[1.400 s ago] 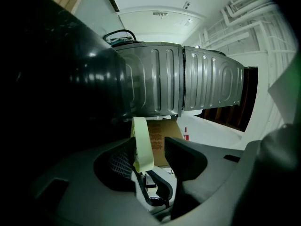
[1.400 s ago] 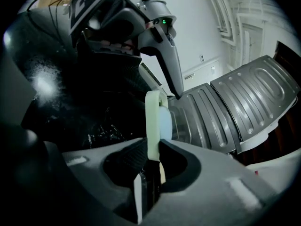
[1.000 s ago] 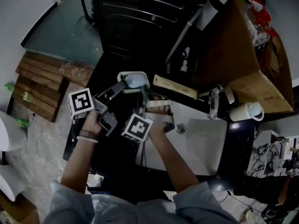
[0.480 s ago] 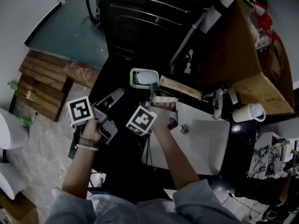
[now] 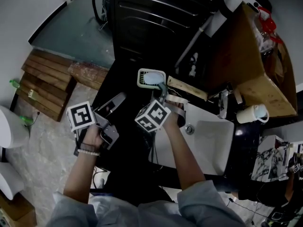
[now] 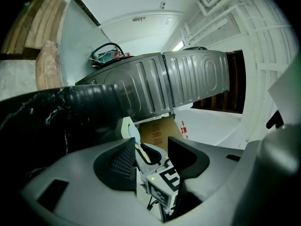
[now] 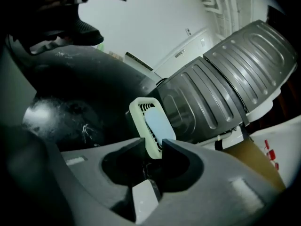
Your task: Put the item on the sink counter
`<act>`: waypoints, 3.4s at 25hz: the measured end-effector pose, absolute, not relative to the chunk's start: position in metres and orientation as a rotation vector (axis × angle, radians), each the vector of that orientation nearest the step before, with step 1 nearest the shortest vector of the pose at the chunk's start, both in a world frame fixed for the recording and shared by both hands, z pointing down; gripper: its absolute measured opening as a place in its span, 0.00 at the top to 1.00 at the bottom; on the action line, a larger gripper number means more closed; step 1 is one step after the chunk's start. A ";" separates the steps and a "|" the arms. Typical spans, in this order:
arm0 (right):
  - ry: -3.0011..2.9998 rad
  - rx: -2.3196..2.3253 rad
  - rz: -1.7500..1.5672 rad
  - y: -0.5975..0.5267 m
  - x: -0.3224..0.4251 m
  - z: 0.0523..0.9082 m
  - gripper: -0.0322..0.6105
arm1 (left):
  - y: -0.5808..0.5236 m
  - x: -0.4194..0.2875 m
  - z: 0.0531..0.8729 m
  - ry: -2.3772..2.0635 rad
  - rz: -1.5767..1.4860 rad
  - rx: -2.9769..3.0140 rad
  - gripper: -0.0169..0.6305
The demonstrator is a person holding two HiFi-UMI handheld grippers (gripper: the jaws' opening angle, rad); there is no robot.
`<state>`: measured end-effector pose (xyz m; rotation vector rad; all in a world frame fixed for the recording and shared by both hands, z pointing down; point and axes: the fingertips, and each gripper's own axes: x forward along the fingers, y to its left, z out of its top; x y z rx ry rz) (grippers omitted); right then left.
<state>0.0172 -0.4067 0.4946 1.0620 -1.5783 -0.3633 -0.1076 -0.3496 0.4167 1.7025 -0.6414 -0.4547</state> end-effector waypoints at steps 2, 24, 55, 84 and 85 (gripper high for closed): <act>-1.625 1.115 -0.321 -0.405 0.018 0.485 0.78 | -0.345 -0.110 0.415 -0.642 -0.450 1.705 0.64; -2.352 1.529 0.012 -0.303 -0.026 0.329 0.95 | -0.296 -0.116 0.325 -0.822 -0.287 2.209 0.96; -2.598 1.608 0.202 -0.218 -0.037 0.266 0.95 | -0.232 -0.134 0.258 -0.990 -0.294 2.415 0.97; -2.621 1.494 0.219 -0.221 -0.048 0.273 0.95 | -0.235 -0.134 0.258 -1.040 -0.251 2.440 0.97; -2.621 1.495 0.220 -0.221 -0.047 0.273 0.95 | -0.235 -0.133 0.258 -1.040 -0.249 2.440 0.97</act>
